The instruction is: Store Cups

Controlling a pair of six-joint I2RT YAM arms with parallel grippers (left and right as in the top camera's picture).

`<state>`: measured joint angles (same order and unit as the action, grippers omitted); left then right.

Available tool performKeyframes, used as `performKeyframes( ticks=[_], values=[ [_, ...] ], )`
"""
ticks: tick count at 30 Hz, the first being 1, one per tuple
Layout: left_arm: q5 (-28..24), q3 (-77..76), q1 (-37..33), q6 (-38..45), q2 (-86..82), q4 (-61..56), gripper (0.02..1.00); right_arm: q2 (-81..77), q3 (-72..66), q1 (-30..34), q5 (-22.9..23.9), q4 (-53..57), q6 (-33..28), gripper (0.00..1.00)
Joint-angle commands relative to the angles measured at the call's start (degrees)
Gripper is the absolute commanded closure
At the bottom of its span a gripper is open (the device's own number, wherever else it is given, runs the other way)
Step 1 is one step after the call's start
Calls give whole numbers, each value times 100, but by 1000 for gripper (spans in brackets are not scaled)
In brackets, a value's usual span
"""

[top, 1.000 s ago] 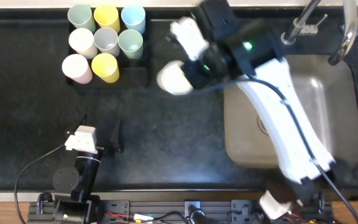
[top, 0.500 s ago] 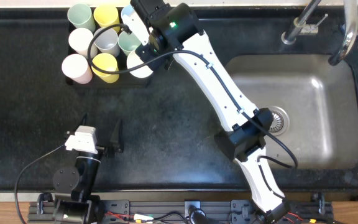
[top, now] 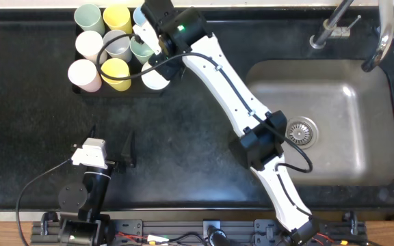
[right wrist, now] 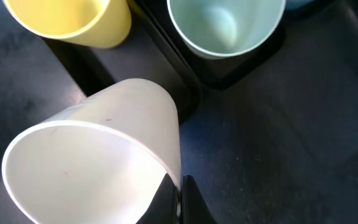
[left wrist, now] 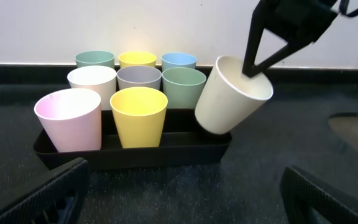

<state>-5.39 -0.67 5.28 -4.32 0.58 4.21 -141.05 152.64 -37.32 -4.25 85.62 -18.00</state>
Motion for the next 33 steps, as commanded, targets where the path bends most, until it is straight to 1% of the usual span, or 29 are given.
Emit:
performKeyframes(
  ticks=[1,27,28,29,31,32,33],
  values=[
    [-11,22,22,-48,-46,-9,20,-90,149,-107,-68,-42,-44,956],
    [-11,22,22,-48,-46,-9,20,-492,120,-125,-59,-219,-151,956],
    [-11,22,22,-48,-46,-9,23,-492,120,-122,-57,-236,-153,910],
    [-11,22,22,-48,-46,-9,20,-492,120,-116,-57,-260,-151,772],
    [-11,22,22,-48,-46,-9,20,-492,120,-101,-55,-304,-151,308],
    [-11,22,22,-48,-46,-9,20,-492,120,-98,-31,-326,-151,167],
    [-11,22,22,-48,-44,-9,20,-492,120,-96,7,-345,-149,3]
  ],
)
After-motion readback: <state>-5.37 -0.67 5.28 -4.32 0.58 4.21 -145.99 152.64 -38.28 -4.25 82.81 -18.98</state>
